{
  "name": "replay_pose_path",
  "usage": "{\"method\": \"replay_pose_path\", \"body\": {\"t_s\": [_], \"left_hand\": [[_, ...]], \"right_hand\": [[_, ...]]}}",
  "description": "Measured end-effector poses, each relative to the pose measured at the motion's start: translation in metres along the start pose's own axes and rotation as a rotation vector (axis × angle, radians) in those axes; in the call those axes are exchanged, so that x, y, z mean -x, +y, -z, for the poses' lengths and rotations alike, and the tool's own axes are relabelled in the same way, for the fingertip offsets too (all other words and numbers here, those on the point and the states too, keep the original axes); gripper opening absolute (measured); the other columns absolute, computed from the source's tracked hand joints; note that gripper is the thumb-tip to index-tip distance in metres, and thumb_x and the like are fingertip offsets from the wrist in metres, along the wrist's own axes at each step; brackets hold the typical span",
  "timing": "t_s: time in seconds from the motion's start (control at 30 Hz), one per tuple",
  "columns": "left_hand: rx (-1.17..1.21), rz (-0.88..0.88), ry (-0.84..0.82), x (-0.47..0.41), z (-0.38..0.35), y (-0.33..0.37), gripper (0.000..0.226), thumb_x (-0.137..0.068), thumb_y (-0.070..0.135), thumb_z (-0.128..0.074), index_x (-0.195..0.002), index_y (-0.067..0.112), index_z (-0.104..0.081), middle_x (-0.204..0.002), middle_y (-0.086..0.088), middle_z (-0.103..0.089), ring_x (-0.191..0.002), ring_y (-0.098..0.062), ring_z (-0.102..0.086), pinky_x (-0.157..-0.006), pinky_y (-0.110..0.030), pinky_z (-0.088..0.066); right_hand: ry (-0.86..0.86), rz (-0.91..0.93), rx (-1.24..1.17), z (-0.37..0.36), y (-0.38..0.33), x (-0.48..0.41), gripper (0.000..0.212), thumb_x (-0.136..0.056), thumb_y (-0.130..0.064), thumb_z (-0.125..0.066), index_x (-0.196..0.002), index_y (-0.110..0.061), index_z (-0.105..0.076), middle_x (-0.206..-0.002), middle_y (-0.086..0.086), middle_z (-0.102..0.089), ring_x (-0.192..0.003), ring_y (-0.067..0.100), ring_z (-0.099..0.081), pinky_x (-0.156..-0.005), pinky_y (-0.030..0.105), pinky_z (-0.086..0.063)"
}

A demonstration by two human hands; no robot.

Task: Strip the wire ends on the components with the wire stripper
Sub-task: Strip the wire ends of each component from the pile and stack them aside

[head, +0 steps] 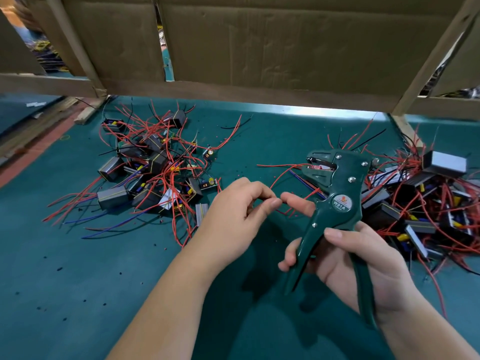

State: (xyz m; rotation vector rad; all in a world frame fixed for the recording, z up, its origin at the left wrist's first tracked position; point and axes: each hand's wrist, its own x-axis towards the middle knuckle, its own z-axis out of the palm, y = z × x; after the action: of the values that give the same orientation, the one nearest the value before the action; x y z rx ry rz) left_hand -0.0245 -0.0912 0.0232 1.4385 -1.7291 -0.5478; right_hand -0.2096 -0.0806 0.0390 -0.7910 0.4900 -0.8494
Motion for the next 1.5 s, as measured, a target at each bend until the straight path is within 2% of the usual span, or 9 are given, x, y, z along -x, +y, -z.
{"method": "replay_pose_path", "body": {"t_s": [0.23,0.37,0.53,0.67,0.87,1.07,1.17,1.4,1.5], "left_hand": [[0.263,0.041,-0.05,0.003,0.0,0.008,0.015,-0.086,0.035,-0.06,-0.076,0.026,-0.066,-0.062,0.006,-0.056,-0.058,-0.004,-0.044,-0.057,-0.025,-0.036],[0.518,0.109,-0.04,0.004,0.004,0.012,0.017,-0.079,0.026,-0.072,-0.065,0.017,-0.068,-0.051,0.011,-0.048,-0.048,-0.004,-0.034,-0.046,-0.014,-0.026],[0.657,0.085,0.101,0.0,0.018,0.014,0.013,-0.082,0.027,-0.066,-0.071,0.021,-0.07,-0.054,0.002,-0.055,-0.038,-0.003,-0.032,-0.04,-0.013,-0.028],[0.747,0.107,0.133,0.0,0.018,0.018,0.013,-0.079,0.027,-0.067,-0.069,0.028,-0.075,-0.086,-0.03,-0.067,-0.033,-0.004,-0.034,-0.038,-0.015,-0.028],[0.996,0.115,0.073,0.002,0.017,0.02,0.012,-0.078,0.021,-0.07,-0.065,0.021,-0.071,-0.078,-0.007,-0.074,-0.041,-0.008,-0.037,-0.045,-0.019,-0.024],[0.87,0.178,0.02,0.003,0.02,0.023,0.018,-0.079,0.022,-0.065,-0.062,0.024,-0.07,-0.048,0.001,-0.061,-0.03,-0.004,-0.032,-0.035,-0.012,-0.023],[0.784,0.209,0.046,0.003,0.022,0.022,0.011,-0.07,0.025,-0.074,-0.06,0.025,-0.069,-0.038,0.004,-0.048,-0.031,-0.007,-0.033,-0.035,-0.009,-0.024],[0.685,0.206,0.087,0.004,0.022,0.021,0.012,-0.071,0.021,-0.069,-0.059,0.026,-0.07,-0.039,0.002,-0.045,-0.029,-0.004,-0.038,-0.035,-0.01,-0.027],[0.64,0.204,0.076,0.004,0.024,0.021,0.013,-0.071,0.021,-0.067,-0.061,0.027,-0.07,-0.038,0.005,-0.043,-0.03,-0.003,-0.039,-0.035,-0.01,-0.029]], "right_hand": [[-0.042,0.048,0.029,0.005,-0.007,0.001,0.07,-0.064,-0.025,-0.082,-0.124,0.004,-0.06,-0.108,0.037,-0.049,-0.067,0.039,-0.059,-0.068,0.054,-0.05],[-0.08,0.061,-0.024,0.015,-0.02,0.006,0.065,-0.071,-0.025,-0.075,-0.123,0.008,-0.057,-0.136,0.03,-0.048,-0.07,0.038,-0.06,-0.071,0.052,-0.053],[0.224,0.042,0.2,0.026,-0.022,0.002,0.045,-0.068,-0.009,-0.057,-0.108,0.012,-0.06,-0.12,0.03,-0.06,-0.059,0.04,-0.059,-0.059,0.051,-0.053],[0.126,-0.109,0.204,0.02,-0.008,0.001,0.039,-0.062,-0.006,-0.07,-0.101,0.002,-0.07,-0.1,0.033,-0.065,-0.059,0.042,-0.06,-0.06,0.05,-0.053],[-0.05,-0.185,0.083,0.013,0.001,0.001,0.067,-0.057,-0.022,-0.087,-0.113,0.005,-0.063,-0.093,0.031,-0.064,-0.064,0.044,-0.059,-0.067,0.055,-0.048],[-0.359,-0.165,-0.092,0.003,-0.011,-0.003,0.039,-0.094,-0.005,-0.055,-0.129,0.012,-0.048,-0.115,0.025,-0.062,-0.091,0.04,-0.064,-0.089,0.049,-0.049],[-0.306,-0.242,0.031,0.01,-0.008,0.003,0.053,-0.086,-0.018,-0.067,-0.127,0.011,-0.049,-0.101,0.029,-0.062,-0.077,0.041,-0.061,-0.079,0.056,-0.045],[-0.304,-0.283,0.046,0.016,-0.003,0.006,0.044,-0.088,-0.03,-0.066,-0.115,0.005,-0.059,-0.085,0.024,-0.064,-0.072,0.039,-0.061,-0.074,0.054,-0.044],[-0.278,-0.266,0.103,0.017,-0.002,0.007,0.045,-0.086,-0.037,-0.068,-0.11,0.001,-0.062,-0.082,0.022,-0.065,-0.069,0.039,-0.062,-0.07,0.06,-0.034]]}}
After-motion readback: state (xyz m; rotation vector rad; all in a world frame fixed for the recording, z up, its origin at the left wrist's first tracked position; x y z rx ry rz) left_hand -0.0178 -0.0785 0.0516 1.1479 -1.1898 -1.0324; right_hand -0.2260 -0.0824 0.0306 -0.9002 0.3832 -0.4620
